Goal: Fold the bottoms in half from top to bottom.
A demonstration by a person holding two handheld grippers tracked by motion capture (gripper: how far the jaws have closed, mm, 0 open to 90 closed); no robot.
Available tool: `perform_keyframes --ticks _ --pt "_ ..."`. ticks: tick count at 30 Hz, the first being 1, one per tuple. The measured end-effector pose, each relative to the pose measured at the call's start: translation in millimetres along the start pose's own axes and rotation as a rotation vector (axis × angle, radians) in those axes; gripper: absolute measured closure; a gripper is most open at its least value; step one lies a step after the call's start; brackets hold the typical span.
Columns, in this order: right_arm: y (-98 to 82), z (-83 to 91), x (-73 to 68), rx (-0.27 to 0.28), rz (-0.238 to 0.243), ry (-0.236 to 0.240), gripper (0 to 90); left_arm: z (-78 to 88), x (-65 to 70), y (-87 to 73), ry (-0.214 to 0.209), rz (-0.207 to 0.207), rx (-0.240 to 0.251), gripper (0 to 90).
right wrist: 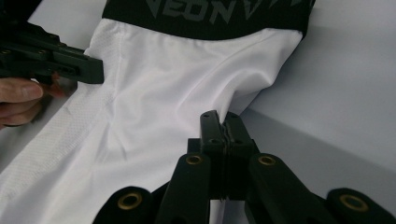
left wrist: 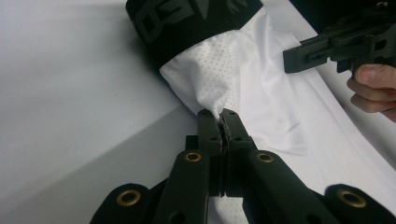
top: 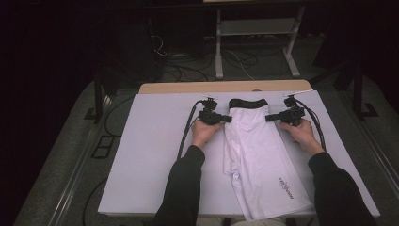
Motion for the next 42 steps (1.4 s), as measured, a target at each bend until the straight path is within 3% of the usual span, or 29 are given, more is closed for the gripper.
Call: perform_keyframes --ticks 12,21,31,42 --pt "-4.8 15.0 -8.9 0.069 0.016 0.06 87.4 13.8 22.6 2.1 -0.03 -0.053 0.04 88.0" --pt "-10.3 28.5 -25.1 0.113 0.058 0.05 87.4 24.3 36.3 -0.1 -0.033 -0.066 0.048 88.0" --pt "-22.4 43.1 -33.4 0.132 0.065 0.061 87.4 34.0 56.5 -10.6 -0.043 -0.094 0.051 87.9" --pt "-37.5 52.7 -40.5 0.121 0.087 0.04 87.3 43.5 75.5 -18.8 -0.066 -0.131 0.051 87.9"
Point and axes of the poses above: each handheld gripper's, and its own axes: z roughly backward along the jaws, y roughly out of its top, x roughly to its right, the point moved 3 cm from there along -z, roughly forward along the jaws, and after that the axes turned 1 degree about -x, right-handed, at the moved point
